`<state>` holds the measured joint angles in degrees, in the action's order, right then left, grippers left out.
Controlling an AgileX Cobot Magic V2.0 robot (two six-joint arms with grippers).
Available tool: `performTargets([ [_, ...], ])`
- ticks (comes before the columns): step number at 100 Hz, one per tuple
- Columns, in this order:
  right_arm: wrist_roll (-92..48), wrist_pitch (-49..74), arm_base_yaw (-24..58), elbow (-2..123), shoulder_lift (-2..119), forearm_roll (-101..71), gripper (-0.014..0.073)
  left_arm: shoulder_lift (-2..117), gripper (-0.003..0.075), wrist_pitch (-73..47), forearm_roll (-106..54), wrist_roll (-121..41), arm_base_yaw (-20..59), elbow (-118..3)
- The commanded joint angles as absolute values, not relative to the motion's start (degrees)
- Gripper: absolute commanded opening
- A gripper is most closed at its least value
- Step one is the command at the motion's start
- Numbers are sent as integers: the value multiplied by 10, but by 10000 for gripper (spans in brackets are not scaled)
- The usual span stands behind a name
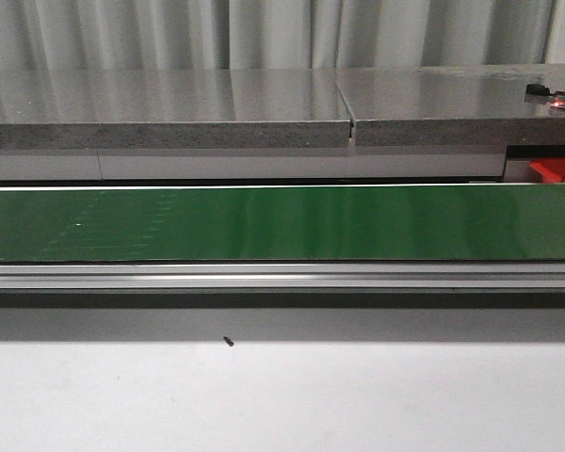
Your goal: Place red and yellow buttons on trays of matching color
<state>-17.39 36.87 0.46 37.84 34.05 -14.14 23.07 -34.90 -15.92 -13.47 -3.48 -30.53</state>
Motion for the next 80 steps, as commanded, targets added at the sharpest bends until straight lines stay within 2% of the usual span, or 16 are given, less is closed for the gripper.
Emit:
performTargets([
  [1, -181, 333, 6, 392, 339, -144, -69, 235, -20, -304, -171, -132, -32, -320],
  [34, -181, 333, 6, 392, 339, -144, -69, 235, -18, -304, -171, -132, -32, -320],
  [41, -181, 333, 6, 392, 339, -144, -69, 235, 3, -304, -171, -132, -32, -320],
  [50, -181, 333, 6, 392, 339, -144, -69, 235, 116, -304, -171, -132, -32, -320],
  [67, -181, 333, 6, 392, 339, -144, -69, 235, 464, -303, -171, -132, -32, -320],
  [74, -181, 333, 6, 392, 339, -144, -69, 235, 536, -303, -171, -132, -32, -320],
  [80, -181, 333, 6, 392, 339, -144, -69, 235, 545, -304, -171, -132, -32, -320],
])
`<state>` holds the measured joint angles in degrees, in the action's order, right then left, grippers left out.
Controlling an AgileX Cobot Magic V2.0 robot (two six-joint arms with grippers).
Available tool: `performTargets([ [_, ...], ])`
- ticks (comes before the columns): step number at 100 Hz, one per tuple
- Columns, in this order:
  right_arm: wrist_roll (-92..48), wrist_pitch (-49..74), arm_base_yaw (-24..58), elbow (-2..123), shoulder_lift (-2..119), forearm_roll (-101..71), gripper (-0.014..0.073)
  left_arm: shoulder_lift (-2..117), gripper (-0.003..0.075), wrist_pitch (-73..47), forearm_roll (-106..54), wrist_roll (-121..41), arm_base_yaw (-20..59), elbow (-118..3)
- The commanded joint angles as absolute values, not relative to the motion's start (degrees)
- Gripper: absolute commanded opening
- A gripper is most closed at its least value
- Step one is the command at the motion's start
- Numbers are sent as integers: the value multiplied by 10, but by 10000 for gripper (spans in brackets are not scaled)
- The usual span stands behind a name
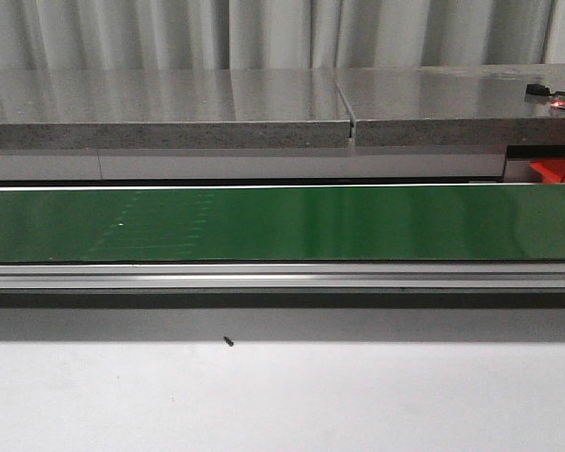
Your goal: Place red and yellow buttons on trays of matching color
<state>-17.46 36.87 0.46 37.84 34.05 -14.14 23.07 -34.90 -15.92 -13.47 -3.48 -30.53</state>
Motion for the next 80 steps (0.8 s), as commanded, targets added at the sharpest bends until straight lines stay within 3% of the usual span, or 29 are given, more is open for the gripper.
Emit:
performTargets([
  [1, -181, 333, 6, 392, 339, -144, -69, 235, 544, -304, -171, -132, -32, -320],
  [32, -181, 332, 6, 392, 340, -144, -69, 284, 543, -293, -112, -8, -54, -375],
  [54, -181, 332, 6, 392, 340, -144, -69, 412, 539, -328, -83, 26, -124, -482],
  [80, -181, 332, 6, 392, 340, -144, -69, 581, 463, -353, -83, 26, -206, -591],
])
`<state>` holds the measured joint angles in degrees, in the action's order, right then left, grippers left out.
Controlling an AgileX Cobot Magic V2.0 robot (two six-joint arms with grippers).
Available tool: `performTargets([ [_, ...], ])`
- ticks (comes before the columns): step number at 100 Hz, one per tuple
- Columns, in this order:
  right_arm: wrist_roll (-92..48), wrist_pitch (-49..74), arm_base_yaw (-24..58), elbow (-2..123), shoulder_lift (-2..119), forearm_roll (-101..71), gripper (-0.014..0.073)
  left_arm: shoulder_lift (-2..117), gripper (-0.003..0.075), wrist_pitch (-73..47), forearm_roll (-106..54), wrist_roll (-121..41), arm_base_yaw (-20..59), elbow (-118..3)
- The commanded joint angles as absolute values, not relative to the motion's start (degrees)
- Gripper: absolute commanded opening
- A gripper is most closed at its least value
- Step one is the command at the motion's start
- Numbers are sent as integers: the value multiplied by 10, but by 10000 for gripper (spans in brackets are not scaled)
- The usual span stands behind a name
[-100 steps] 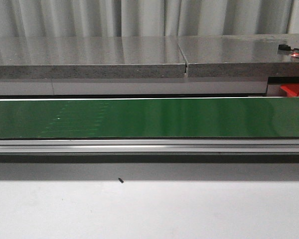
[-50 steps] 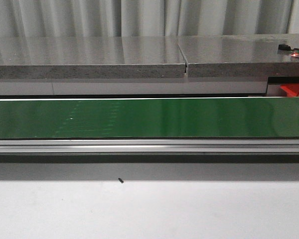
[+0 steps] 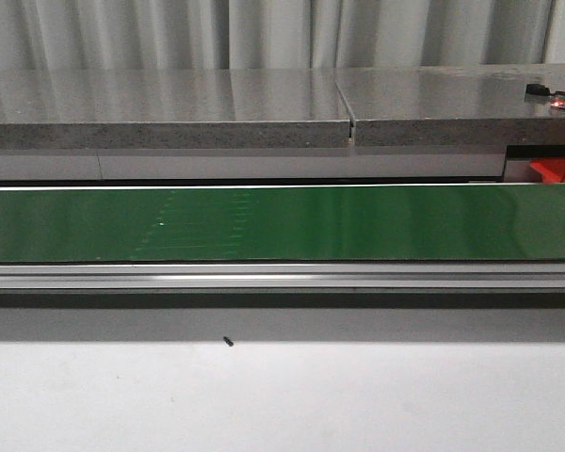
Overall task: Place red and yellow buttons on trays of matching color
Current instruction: 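Move the open left gripper over a red button on the table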
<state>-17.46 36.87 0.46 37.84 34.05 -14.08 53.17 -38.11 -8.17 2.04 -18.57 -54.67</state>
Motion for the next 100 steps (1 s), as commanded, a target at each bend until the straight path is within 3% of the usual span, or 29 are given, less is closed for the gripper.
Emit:
performTargets([
  [1, -181, 332, 6, 392, 340, -144, -69, 585, 462, -353, -83, 26, -207, -595],
  [48, -181, 332, 6, 392, 340, -144, -69, 847, 462, -352, -26, 26, -221, -683],
  [100, -181, 332, 6, 392, 340, -144, -69, 957, 462, -293, 20, 26, -221, -698],
])
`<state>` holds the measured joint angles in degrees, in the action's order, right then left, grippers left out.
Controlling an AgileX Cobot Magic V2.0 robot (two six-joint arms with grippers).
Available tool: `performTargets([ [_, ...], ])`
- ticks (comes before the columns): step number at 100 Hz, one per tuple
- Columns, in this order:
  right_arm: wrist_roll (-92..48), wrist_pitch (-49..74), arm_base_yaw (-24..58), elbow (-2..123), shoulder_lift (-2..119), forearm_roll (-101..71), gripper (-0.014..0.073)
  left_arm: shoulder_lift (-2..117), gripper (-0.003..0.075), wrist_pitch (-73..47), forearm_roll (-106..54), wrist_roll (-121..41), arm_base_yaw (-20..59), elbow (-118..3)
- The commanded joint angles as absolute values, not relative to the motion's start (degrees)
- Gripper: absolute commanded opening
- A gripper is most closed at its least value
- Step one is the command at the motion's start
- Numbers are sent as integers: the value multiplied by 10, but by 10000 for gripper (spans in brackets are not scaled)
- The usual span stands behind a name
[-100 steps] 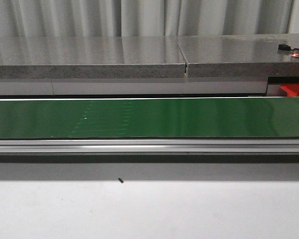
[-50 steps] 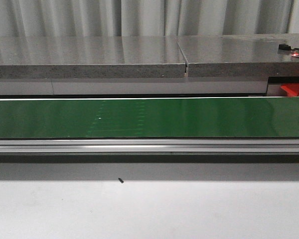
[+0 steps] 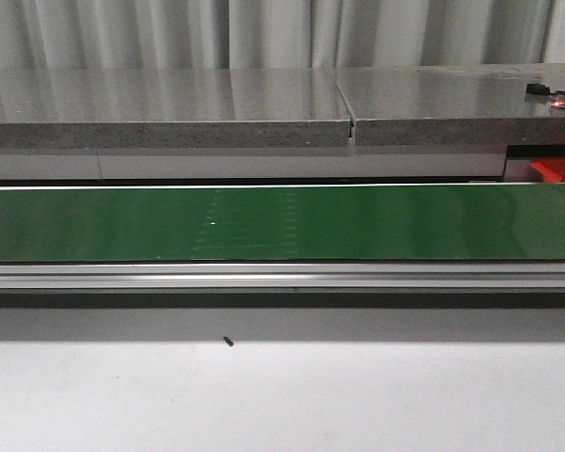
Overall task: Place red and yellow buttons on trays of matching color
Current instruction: 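Move the open left gripper over a red button on the table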
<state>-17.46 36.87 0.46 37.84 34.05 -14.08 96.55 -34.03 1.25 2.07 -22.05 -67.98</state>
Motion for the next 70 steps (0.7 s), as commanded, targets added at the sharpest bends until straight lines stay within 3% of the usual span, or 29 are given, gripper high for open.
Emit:
performTargets([
  [1, -181, 332, 6, 392, 340, -144, -69, 958, 462, -292, 20, 26, -221, -698],
  [70, -181, 332, 6, 392, 340, -144, -69, 1013, 462, -273, 57, 26, -221, -739],
])
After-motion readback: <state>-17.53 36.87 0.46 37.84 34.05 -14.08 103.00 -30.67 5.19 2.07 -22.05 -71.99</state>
